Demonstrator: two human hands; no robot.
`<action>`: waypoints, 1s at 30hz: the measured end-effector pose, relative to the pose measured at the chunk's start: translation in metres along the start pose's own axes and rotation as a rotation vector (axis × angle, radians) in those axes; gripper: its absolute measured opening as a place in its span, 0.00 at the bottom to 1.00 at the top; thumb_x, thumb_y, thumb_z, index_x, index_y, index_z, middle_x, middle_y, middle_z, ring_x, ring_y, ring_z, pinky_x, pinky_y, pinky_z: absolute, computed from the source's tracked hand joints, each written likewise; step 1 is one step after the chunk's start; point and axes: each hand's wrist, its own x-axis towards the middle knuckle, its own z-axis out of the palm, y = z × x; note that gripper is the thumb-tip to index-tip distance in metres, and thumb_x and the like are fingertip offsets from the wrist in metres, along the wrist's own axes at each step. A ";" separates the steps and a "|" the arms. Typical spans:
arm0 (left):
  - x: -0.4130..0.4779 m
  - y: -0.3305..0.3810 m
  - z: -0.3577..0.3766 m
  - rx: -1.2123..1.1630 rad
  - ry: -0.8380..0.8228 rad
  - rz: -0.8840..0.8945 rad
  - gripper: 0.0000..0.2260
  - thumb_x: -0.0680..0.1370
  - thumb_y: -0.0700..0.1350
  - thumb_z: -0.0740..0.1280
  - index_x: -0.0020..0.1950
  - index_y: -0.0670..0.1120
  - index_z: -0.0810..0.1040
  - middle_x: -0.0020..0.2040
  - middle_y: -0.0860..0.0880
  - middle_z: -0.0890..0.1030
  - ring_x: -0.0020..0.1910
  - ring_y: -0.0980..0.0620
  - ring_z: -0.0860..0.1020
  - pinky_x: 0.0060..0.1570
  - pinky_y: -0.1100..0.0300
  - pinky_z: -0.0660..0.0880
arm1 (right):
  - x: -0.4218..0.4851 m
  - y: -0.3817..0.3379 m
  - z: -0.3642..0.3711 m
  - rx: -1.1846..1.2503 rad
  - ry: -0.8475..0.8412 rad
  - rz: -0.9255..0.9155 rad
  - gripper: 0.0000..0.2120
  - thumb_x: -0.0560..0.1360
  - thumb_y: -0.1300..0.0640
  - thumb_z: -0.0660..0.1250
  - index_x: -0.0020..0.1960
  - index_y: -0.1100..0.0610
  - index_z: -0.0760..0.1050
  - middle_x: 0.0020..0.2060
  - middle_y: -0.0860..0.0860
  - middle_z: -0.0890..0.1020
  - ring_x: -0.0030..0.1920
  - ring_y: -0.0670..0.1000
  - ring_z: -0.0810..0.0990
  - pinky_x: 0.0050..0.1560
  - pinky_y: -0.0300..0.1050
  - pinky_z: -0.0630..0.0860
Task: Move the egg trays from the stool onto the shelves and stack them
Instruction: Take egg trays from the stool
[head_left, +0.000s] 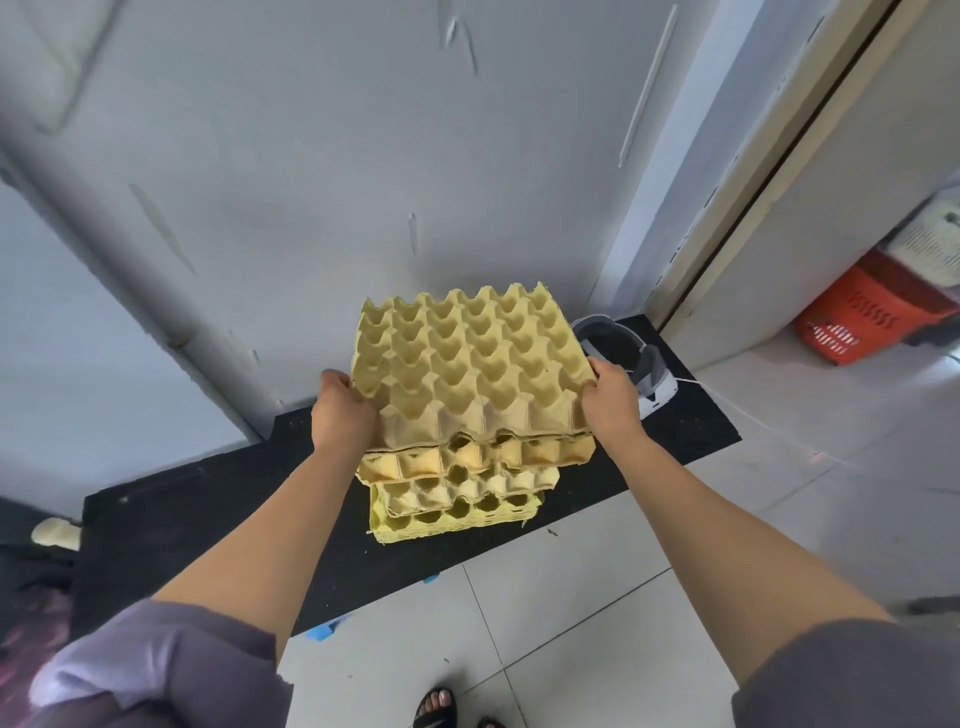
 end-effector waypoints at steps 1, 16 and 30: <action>-0.005 0.005 -0.007 -0.007 0.003 0.012 0.13 0.78 0.40 0.61 0.61 0.39 0.66 0.48 0.44 0.71 0.46 0.44 0.70 0.45 0.52 0.68 | -0.004 -0.005 -0.006 -0.010 0.008 -0.014 0.16 0.79 0.67 0.55 0.64 0.60 0.72 0.57 0.59 0.77 0.55 0.58 0.76 0.57 0.54 0.74; 0.036 -0.094 0.050 -0.080 -0.106 -0.063 0.10 0.78 0.39 0.60 0.57 0.45 0.63 0.40 0.50 0.70 0.43 0.47 0.70 0.38 0.55 0.68 | 0.001 0.055 0.075 0.075 -0.007 0.044 0.20 0.78 0.70 0.55 0.68 0.60 0.69 0.63 0.58 0.72 0.65 0.56 0.70 0.65 0.46 0.65; 0.088 -0.117 0.096 0.076 -0.148 -0.190 0.16 0.77 0.47 0.64 0.59 0.38 0.72 0.53 0.40 0.77 0.46 0.43 0.75 0.43 0.54 0.71 | 0.036 0.081 0.108 0.021 -0.134 0.315 0.13 0.77 0.55 0.62 0.60 0.58 0.71 0.48 0.52 0.74 0.48 0.54 0.73 0.47 0.46 0.68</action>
